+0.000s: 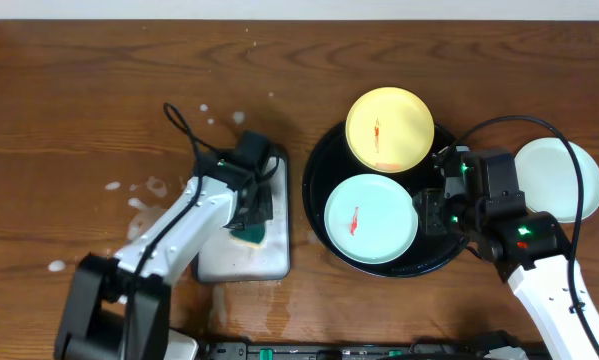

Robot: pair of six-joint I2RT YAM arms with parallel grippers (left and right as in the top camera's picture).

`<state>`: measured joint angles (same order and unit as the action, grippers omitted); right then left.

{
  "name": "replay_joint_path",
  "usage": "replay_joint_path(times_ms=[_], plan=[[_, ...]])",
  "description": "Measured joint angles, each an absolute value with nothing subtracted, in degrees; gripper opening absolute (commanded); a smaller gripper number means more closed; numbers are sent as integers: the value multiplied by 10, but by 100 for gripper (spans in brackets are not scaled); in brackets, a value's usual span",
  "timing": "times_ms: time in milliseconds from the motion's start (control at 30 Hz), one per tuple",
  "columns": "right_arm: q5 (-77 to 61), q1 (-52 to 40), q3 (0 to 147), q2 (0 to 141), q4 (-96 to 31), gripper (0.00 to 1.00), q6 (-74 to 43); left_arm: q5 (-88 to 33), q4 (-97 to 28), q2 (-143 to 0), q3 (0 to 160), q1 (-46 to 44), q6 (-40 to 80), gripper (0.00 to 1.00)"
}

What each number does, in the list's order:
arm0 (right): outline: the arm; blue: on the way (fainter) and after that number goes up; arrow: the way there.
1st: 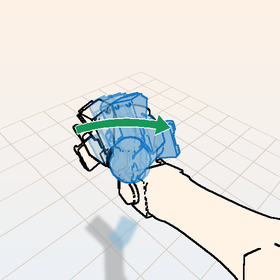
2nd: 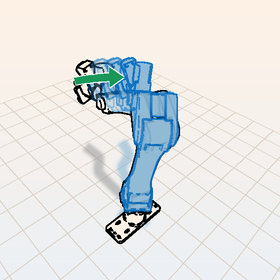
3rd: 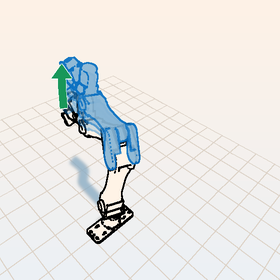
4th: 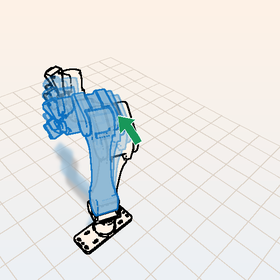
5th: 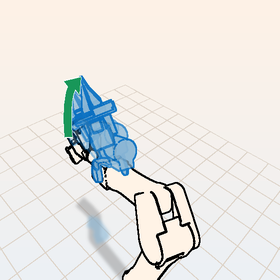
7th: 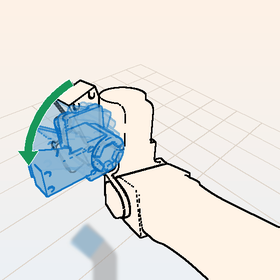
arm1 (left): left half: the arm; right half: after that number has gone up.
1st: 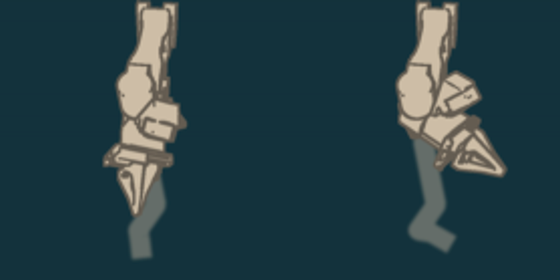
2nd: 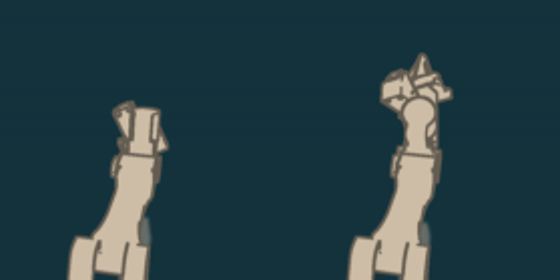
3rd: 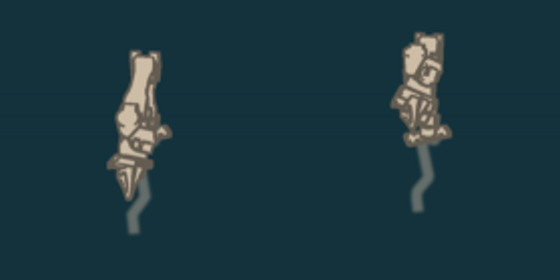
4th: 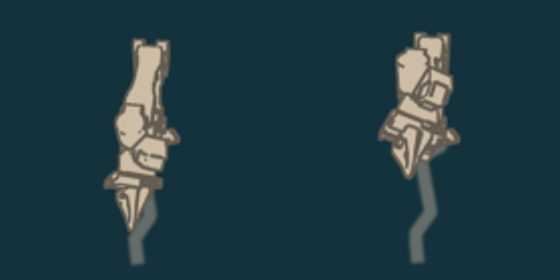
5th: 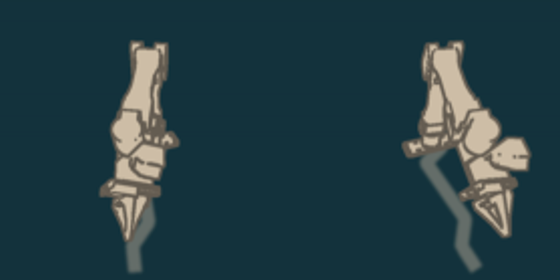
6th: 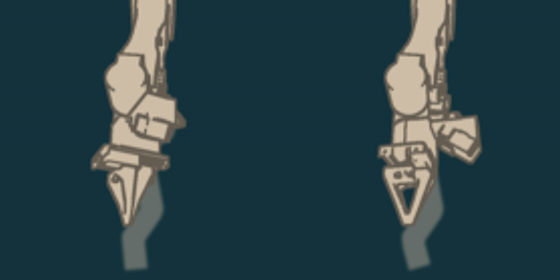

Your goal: Clean dirty plates on tray and stack at the side

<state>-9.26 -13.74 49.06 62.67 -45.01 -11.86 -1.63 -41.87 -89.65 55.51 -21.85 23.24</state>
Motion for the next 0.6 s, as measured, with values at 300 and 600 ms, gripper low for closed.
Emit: replay_joint_path(times_ms=[300, 600], plan=[[-93, -137, 491, 627, -450, 37, -118, -17, -383, -891, 537, -218, 226, 56], [-93, -137, 491, 627, -454, 37, -118, -20, -329, -934, 502, -218, 227, 8]])
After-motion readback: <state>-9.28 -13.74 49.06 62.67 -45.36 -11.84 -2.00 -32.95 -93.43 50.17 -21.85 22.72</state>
